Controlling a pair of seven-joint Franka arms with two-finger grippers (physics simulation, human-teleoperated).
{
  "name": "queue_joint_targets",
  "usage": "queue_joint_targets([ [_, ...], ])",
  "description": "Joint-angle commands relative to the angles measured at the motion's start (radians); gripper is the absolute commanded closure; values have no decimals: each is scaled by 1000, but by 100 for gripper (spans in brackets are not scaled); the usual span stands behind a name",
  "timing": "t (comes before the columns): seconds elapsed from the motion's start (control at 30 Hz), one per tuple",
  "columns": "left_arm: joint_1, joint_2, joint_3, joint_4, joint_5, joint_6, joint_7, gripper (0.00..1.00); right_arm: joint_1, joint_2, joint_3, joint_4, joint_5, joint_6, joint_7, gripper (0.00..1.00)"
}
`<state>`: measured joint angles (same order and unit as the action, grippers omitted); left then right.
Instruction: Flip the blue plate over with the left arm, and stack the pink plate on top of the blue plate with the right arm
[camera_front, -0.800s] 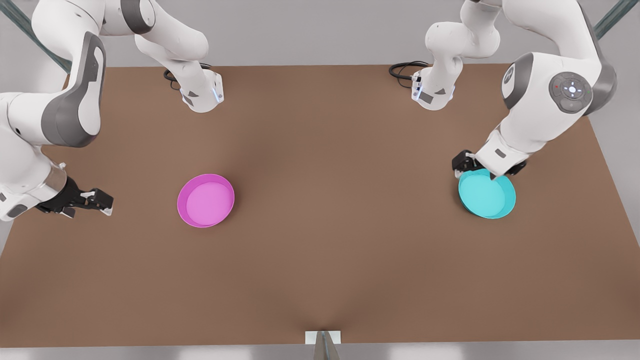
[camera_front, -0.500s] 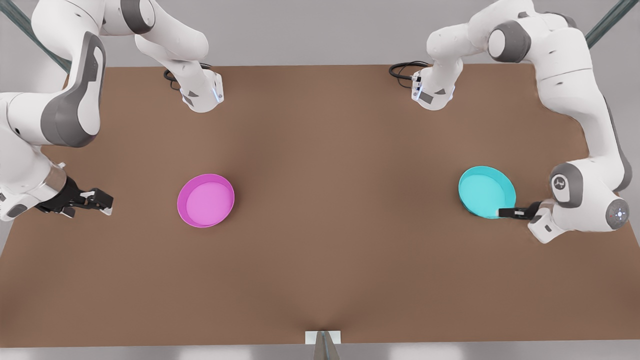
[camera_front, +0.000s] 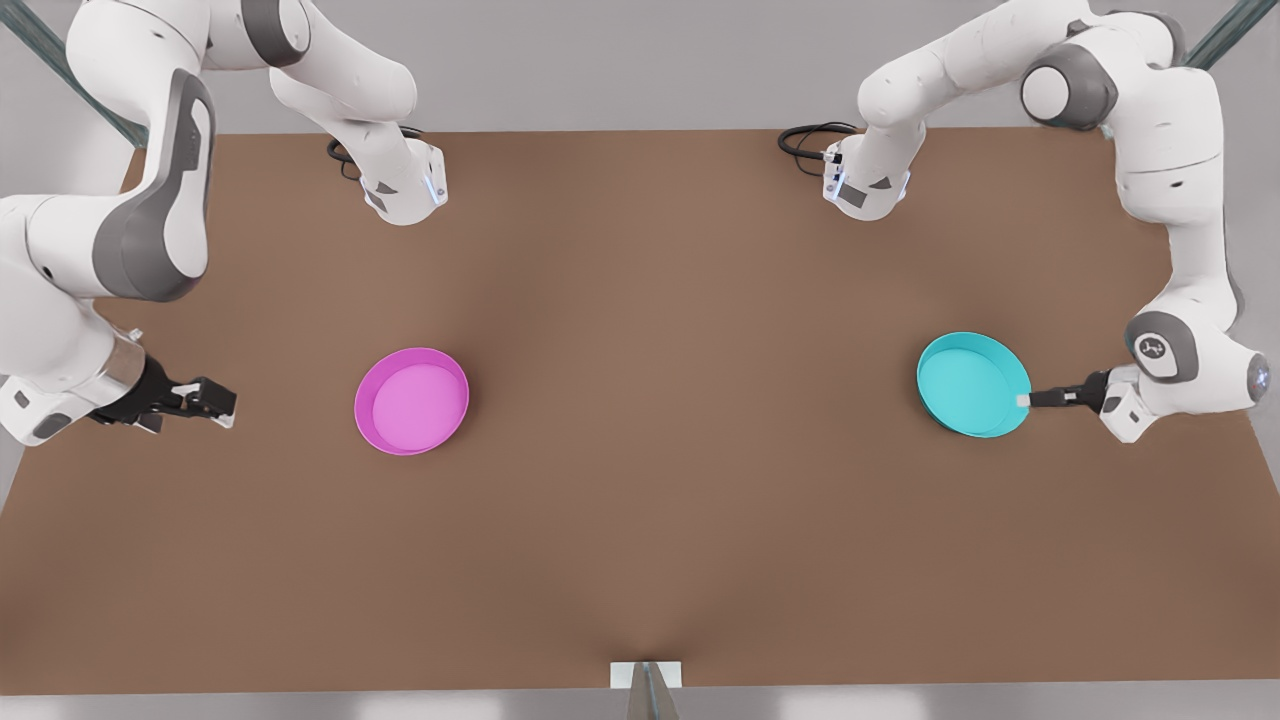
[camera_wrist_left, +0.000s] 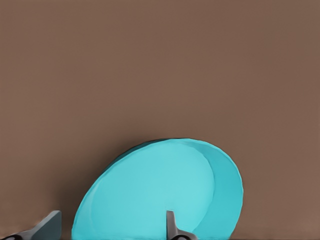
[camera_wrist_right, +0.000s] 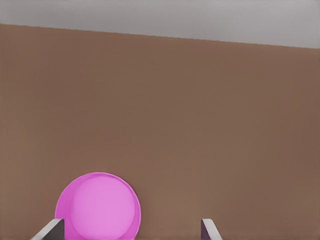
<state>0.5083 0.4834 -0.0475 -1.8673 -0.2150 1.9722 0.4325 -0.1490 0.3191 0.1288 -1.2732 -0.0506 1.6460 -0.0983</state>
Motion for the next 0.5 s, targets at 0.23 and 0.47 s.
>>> queue_joint_targets([
  [0.23,53,-29,2,-84,-9,4,92,0,0,1,0,0,-2,0,2,0],
  [0.47,61,57,2,-75,-29,66,100,0,0,1,2,0,-3,0,2,0],
])
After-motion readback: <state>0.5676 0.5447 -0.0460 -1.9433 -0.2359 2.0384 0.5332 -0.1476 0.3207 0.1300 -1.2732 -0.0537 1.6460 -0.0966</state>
